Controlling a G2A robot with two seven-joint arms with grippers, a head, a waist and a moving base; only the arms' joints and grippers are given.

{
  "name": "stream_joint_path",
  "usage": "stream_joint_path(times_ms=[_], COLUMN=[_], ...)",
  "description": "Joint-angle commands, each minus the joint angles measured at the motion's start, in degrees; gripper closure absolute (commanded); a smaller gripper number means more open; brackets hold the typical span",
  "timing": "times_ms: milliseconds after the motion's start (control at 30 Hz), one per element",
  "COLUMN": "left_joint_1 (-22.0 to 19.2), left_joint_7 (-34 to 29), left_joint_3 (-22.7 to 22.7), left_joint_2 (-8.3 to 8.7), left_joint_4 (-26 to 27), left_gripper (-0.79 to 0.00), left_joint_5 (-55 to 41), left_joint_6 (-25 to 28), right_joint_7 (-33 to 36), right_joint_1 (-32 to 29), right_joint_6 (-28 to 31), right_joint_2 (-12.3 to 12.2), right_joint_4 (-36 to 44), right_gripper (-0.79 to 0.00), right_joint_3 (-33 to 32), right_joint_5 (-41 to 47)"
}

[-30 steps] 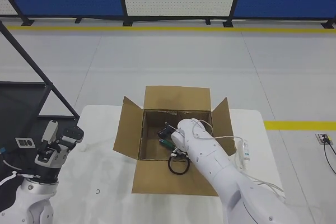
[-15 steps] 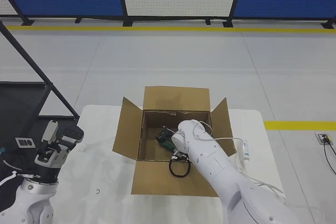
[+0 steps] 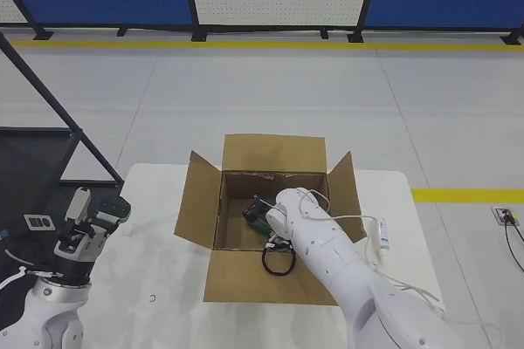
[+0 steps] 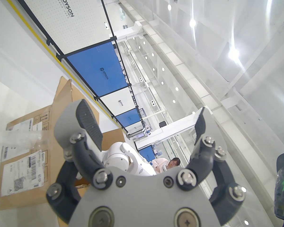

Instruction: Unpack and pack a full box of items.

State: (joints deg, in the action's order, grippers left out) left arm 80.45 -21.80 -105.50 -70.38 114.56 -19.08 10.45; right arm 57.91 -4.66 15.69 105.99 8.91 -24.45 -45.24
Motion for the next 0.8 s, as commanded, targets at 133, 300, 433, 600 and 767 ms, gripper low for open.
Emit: stream_joint_path(times_ms=[133, 300, 433, 600, 767], left_joint_1=[0.0, 0.0, 0.0, 0.0, 0.0], left_joint_7=[-0.01, -0.01, -0.01, -0.01, -0.01], left_joint_3=[0.0, 0.0, 0.0, 0.0, 0.0], left_joint_2=[0.0, 0.0, 0.0, 0.0, 0.0], left_joint_4=[0.0, 0.0, 0.0, 0.0, 0.0], left_gripper=[-0.785, -0.785, -0.785, -0.785, -0.785], left_joint_5=[0.0, 0.0, 0.0, 0.0, 0.0], left_joint_6=[0.0, 0.0, 0.0, 0.0, 0.0], right_joint_7=[-1.79, -3.29, -3.54, -3.19, -3.64], right_joint_1=[0.44, 0.76, 0.64, 0.56, 0.86], right_joint_6=[-0.84, -0.24, -0.69, -1.74, -1.58], right_joint_2=[-0.12, -0.41, -0.45, -0.37, -0.55], right_joint_4=[-0.54, -0.52, -0.04, 0.29, -0.06], right_gripper=[-0.028, -0.348, -0.354, -0.123, 0.0], right_joint_3=[-0.77, -1.22, -1.26, -1.33, -1.84], right_joint_5=[0.49, 0.42, -0.23, -0.92, -0.82])
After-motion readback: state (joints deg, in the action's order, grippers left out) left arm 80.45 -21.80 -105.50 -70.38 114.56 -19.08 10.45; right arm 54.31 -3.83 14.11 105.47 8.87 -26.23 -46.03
